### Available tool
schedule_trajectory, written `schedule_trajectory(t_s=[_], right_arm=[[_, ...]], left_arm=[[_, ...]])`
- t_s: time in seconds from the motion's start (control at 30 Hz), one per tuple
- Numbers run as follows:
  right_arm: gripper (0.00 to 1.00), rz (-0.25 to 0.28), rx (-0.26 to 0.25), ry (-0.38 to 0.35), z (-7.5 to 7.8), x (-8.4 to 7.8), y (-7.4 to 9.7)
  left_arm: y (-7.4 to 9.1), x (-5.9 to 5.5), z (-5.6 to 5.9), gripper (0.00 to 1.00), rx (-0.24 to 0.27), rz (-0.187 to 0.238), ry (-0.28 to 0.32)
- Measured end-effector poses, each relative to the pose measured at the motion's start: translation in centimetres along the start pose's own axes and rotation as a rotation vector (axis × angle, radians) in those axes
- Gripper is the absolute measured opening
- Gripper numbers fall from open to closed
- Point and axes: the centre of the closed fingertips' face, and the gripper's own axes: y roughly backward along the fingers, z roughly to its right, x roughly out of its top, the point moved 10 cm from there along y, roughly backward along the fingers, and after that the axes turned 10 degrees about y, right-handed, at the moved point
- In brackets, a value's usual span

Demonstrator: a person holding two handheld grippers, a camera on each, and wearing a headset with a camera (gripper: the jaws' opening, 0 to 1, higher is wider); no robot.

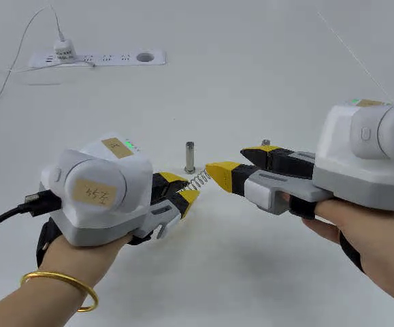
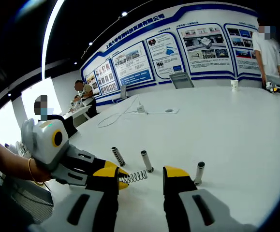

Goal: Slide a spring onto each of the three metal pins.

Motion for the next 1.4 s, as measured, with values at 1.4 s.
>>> schedule_trajectory(t_s=[1.4], right_arm=[[0.15, 0.068, 0.110, -0.347, -2.1, 1.2, -1.3]], left_arm=[[3.1, 1.8, 1.0, 0.11, -0.036, 0.200, 0.066]])
